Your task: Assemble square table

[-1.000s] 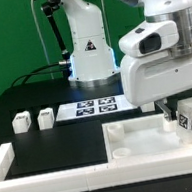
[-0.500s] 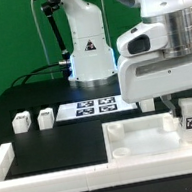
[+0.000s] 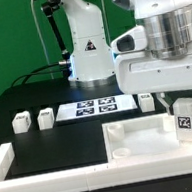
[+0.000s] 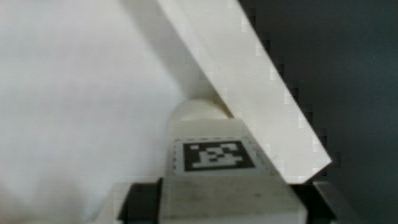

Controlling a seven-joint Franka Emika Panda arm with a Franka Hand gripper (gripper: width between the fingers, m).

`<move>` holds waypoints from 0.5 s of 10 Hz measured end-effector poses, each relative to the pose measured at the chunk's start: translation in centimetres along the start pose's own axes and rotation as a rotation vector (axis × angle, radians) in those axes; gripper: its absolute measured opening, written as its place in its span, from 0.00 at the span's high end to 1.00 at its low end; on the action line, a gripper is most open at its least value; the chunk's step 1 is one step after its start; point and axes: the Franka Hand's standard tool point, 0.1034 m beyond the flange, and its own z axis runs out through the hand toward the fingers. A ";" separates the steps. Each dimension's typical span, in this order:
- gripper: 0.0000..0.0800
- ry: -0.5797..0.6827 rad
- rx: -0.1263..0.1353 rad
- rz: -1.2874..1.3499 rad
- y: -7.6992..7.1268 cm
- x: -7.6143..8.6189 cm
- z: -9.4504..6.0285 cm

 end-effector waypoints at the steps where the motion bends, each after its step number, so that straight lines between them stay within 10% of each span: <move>1: 0.62 -0.004 0.017 0.101 0.1 -0.2 0.2; 5: 0.62 -0.048 0.103 0.555 -0.2 -0.2 0.4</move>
Offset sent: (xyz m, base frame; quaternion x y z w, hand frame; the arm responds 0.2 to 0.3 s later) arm 0.0042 -0.0016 -0.0046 0.0474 -0.0425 0.3329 0.9408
